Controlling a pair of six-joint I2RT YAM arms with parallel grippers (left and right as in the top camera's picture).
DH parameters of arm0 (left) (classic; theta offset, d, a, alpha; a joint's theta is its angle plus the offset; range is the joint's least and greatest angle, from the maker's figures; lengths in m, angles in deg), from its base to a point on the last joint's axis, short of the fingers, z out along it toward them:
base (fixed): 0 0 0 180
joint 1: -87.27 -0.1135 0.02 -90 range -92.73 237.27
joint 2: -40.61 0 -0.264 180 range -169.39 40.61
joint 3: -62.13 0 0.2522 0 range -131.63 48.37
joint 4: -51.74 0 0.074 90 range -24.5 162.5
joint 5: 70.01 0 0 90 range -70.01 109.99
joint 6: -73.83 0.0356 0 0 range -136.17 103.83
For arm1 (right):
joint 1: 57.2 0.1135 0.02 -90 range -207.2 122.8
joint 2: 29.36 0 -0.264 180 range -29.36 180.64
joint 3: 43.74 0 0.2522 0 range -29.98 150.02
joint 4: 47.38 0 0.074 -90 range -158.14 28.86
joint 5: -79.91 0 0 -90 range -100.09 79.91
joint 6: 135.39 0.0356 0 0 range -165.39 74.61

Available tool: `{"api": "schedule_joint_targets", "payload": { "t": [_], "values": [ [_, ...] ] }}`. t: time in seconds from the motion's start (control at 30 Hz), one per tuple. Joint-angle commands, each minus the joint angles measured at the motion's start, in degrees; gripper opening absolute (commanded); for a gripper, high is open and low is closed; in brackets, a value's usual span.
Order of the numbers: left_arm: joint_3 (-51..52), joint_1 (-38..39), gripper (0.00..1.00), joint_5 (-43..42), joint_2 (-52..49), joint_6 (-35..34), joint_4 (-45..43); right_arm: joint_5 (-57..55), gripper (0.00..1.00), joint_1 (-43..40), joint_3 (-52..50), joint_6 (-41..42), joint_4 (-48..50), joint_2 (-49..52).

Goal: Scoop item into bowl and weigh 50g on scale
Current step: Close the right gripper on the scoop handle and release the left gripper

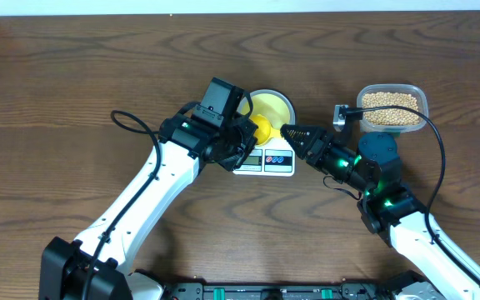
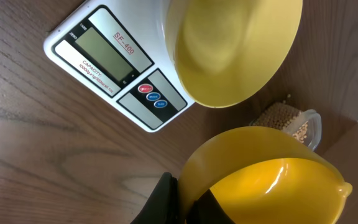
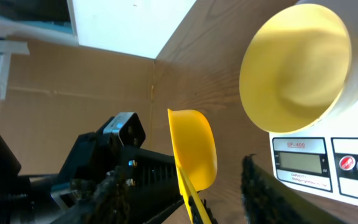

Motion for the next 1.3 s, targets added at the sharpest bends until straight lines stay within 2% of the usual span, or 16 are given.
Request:
{"api": "schedule_joint_targets", "payload": {
  "t": [0.0,0.6,0.7,0.77,0.93,0.97,1.03,1.07,1.1,1.27],
  "values": [
    [-1.05,0.28,0.08,0.94,0.42,-0.52,-0.09,-1.07,0.51,0.42,1.31,0.11,0.15,0.31],
    [-1.05,1.99,0.08,2.47,0.42,-0.57,-0.11,-2.60,0.19,0.42,1.31,0.09,0.11,0.31],
    [-1.05,1.99,0.08,2.47,0.42,-0.57,-0.11,-2.75,0.11,0.42,1.31,0.09,0.09,0.31],
    [-1.05,1.99,0.08,2.47,0.42,-0.59,-0.11,-2.75,0.01,0.42,1.31,-0.09,0.07,0.31],
    [-1.05,1.99,0.08,2.47,0.42,-0.57,-0.11,-3.13,0.01,0.42,1.31,-0.15,-0.28,0.31],
    [-1.05,1.99,0.24,2.47,0.42,-0.57,-0.11,-3.30,0.01,0.42,1.31,-0.15,-0.35,0.31],
    [-1.05,1.99,0.47,2.49,0.42,-0.57,-0.11,-3.50,0.01,0.42,1.31,-0.15,-0.59,0.31],
    [-1.05,1.99,0.68,2.49,0.42,-0.57,-0.11,-3.72,0.01,0.42,1.31,-0.15,-0.76,0.31],
    [-1.05,1.99,0.73,2.49,0.42,-0.57,-0.11,-3.82,0.01,0.42,1.31,-0.15,-0.92,0.31],
    [-1.05,1.92,0.77,3.74,0.42,-0.28,-0.04,-4.04,0.01,0.39,1.31,-0.59,-1.16,0.31]
  ]
}}
